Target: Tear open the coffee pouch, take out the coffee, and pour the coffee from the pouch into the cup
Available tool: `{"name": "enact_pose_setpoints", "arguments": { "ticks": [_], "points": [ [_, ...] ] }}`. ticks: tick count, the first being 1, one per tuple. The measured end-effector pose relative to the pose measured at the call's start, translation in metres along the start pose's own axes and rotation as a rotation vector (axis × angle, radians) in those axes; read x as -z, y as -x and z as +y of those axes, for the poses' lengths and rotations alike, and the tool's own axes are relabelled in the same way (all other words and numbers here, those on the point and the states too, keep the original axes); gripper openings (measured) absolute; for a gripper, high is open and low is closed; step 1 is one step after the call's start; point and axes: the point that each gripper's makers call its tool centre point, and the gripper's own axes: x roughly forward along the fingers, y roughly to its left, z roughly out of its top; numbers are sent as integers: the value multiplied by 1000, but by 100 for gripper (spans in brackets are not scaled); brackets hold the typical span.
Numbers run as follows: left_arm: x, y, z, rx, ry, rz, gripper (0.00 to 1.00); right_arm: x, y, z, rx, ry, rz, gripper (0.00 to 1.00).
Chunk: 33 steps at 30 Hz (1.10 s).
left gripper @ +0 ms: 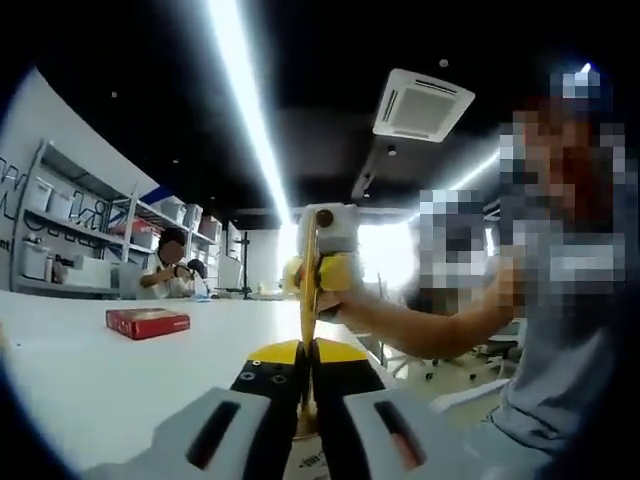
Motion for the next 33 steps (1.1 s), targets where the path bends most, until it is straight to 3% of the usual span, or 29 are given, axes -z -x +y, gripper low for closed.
{"name": "enact_pose_setpoints", "arguments": {
  "ticks": [7,14,33],
  "points": [
    [0,0,3,-10,-19,3,6,1,1,-2,13,4,-8,8],
    [0,-1,6,-19,18,-5,16,0,6,-2,26,8,-43,8],
    [-1,2,7,-25,-7,-6,7,-2,6,-4,34,11,-92,8]
  ]
}}
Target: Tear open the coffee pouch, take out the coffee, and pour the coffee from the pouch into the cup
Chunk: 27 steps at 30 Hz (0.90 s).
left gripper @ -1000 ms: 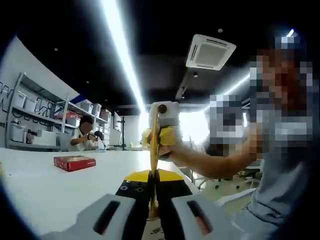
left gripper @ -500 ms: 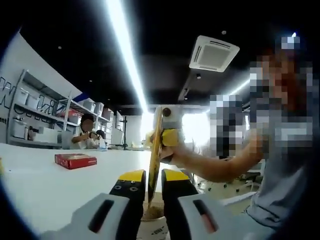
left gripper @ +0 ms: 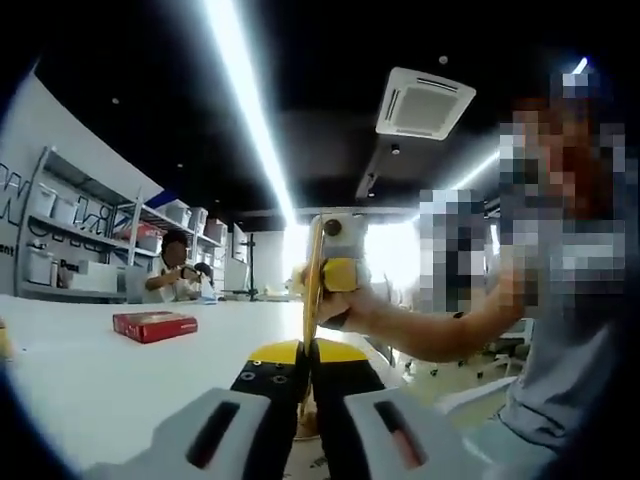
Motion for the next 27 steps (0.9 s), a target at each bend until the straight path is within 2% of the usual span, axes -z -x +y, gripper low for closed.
{"name": "enact_pose_setpoints", "arguments": {
  "ticks": [5,21,27],
  "points": [
    [-1,-1,1,-7,27,-14,16,-2,2,-5,8,7,0,8],
    [2,0,-4,-5,1,3,7,-1,5,-2,4,-10,-24,8],
    [0,0,-6,-8,16,-10,12,-1,7,-5,19,-15,-48,8]
  ]
}}
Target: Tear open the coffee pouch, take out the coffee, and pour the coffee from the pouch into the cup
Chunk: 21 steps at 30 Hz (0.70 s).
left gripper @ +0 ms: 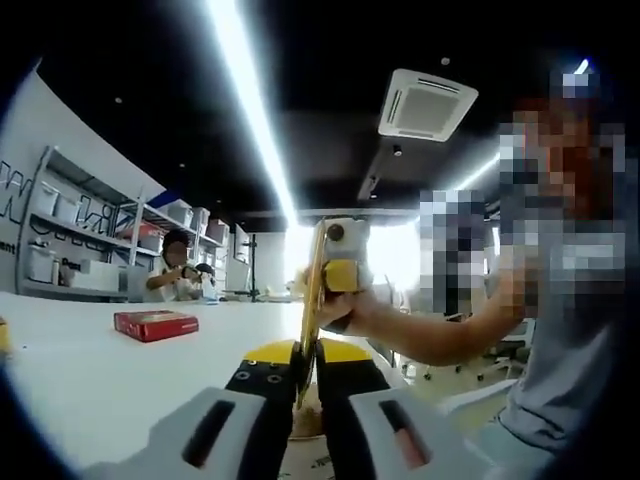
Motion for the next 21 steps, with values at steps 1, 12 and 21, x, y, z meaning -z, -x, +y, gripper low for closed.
{"name": "enact_pose_setpoints", "arguments": {
  "ticks": [1,12,21],
  "points": [
    [-1,1,3,0,3,-4,13,1,0,0,4,-2,-7,8],
    [-1,1,2,-2,-25,1,9,7,3,0,19,-8,-103,8],
    [-1,0,3,-8,-14,-2,12,11,8,-3,-4,9,-180,8]
  ]
}}
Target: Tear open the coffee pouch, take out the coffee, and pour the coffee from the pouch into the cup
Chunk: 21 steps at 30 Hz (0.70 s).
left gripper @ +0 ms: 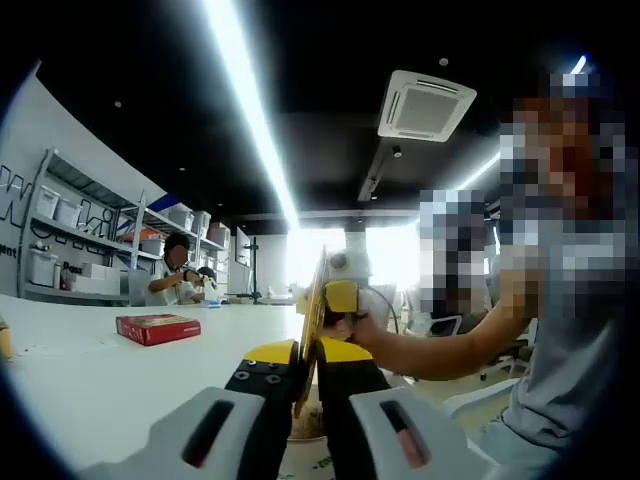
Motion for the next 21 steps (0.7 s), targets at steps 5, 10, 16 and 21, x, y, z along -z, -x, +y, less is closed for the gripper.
{"name": "enact_pose_setpoints", "arguments": {
  "ticks": [5,10,16,21],
  "points": [
    [2,0,1,-4,-8,6,10,1,4,-5,-10,-20,-19,8],
    [-1,0,0,1,-10,-4,9,-2,3,-2,-13,-23,-38,8],
    [-2,0,-1,-3,-8,-11,12,-5,5,-2,-6,-14,-54,8],
    [-2,0,-2,6,-4,-7,9,-6,5,2,-18,-21,-72,8]
  ]
}}
